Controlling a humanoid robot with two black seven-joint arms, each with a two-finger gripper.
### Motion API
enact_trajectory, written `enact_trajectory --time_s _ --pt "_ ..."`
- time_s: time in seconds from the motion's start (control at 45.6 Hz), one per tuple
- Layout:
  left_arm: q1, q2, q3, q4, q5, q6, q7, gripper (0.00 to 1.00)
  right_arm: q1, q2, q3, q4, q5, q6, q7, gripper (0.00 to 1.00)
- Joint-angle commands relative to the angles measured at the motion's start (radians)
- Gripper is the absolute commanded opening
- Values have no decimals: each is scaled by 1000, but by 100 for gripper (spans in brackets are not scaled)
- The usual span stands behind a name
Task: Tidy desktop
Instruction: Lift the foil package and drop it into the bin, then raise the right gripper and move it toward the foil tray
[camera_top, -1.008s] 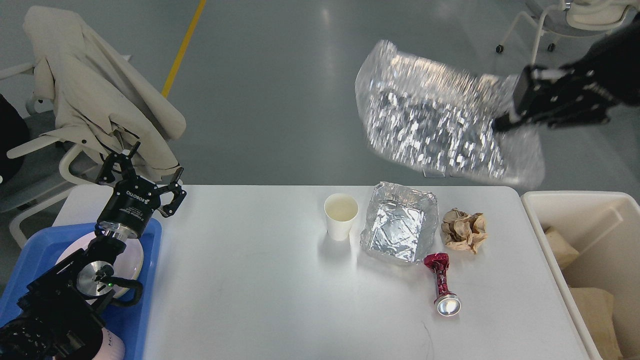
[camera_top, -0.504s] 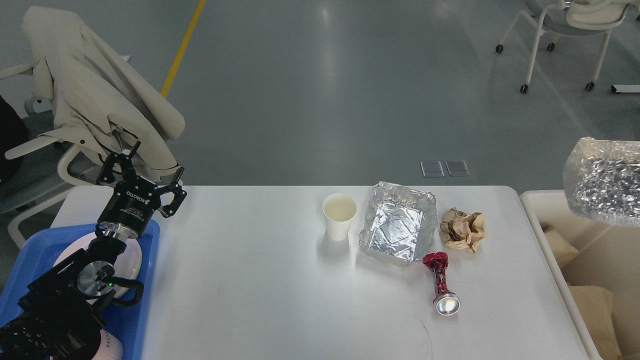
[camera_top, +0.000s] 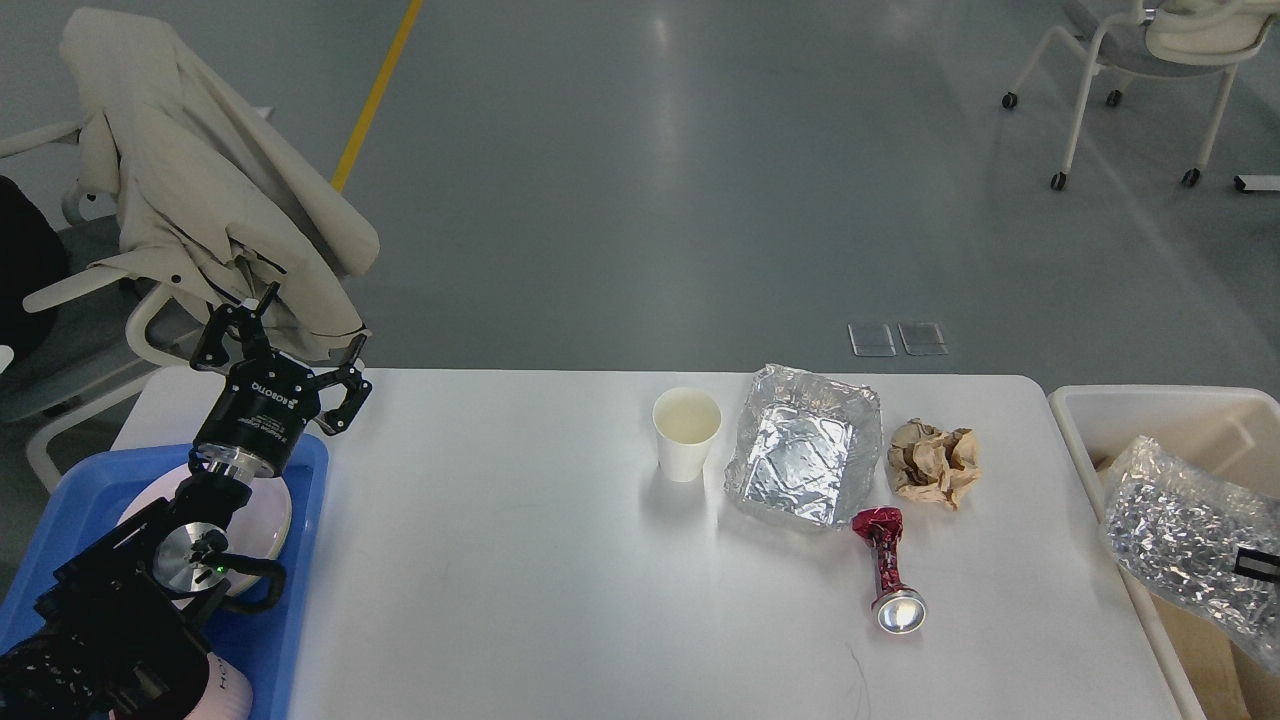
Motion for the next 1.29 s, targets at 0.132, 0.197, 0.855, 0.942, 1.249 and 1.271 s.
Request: enact_trajectory --time_s 0.132,0.197,0.855,0.942,1.249,1.271 --pt "1 0 -1 0 1 0 0 100 -16 7 11 -13 9 -9 1 100" --pt "1 0 -1 0 0 0 0 100 -16 9 13 -13 9 -9 1 100" --pt "-1 0 -1 0 0 0 0 100 1013 -240 -209 999 -77 171 -35 100" --pt "-1 0 -1 0 0 0 2 100 1368 -180 -299 1228 -74 269 -59 100" --pt "1 0 -1 0 0 0 2 100 1922 -109 -6 1311 -66 818 18 100" --pt "1 0 -1 0 0 0 2 100 1929 -120 19 1311 -63 818 17 100"
